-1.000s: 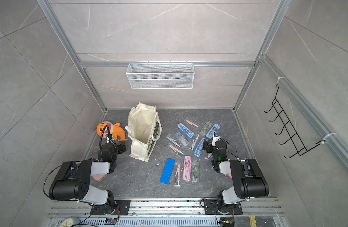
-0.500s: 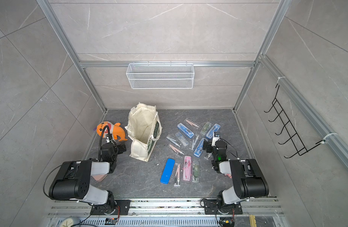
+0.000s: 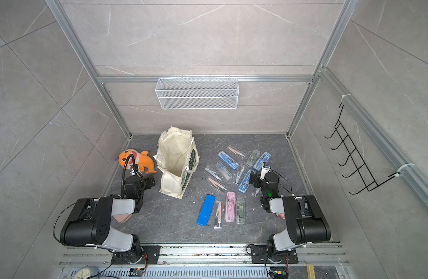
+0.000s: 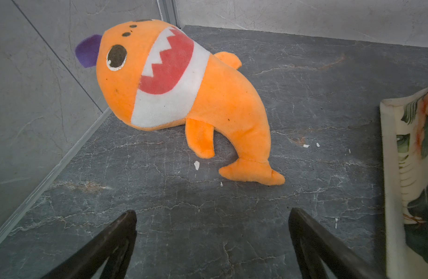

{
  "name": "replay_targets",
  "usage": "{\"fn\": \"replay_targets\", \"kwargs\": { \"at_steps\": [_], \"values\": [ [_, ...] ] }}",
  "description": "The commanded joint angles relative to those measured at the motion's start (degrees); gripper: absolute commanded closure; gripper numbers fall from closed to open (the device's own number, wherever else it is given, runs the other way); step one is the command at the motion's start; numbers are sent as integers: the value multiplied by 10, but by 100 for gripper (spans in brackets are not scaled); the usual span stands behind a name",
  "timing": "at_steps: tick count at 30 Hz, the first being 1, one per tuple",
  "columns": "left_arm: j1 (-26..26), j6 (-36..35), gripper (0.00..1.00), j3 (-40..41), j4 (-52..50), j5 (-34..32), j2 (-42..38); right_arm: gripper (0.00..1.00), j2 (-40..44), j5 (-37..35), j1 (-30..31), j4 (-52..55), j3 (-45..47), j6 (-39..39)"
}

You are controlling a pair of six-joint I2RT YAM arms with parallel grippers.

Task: Take out the compass set from the canvas bag
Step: Reset both arms

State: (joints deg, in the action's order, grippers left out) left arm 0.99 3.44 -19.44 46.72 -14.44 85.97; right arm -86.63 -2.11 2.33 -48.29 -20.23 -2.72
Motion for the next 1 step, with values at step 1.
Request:
{"fn": "replay_targets", "kwargs": {
  "at_steps": [1],
  "values": [
    [1,-9,0,-11,19,1,0,1,5,3,1,-5,-6,11]
  ]
}}
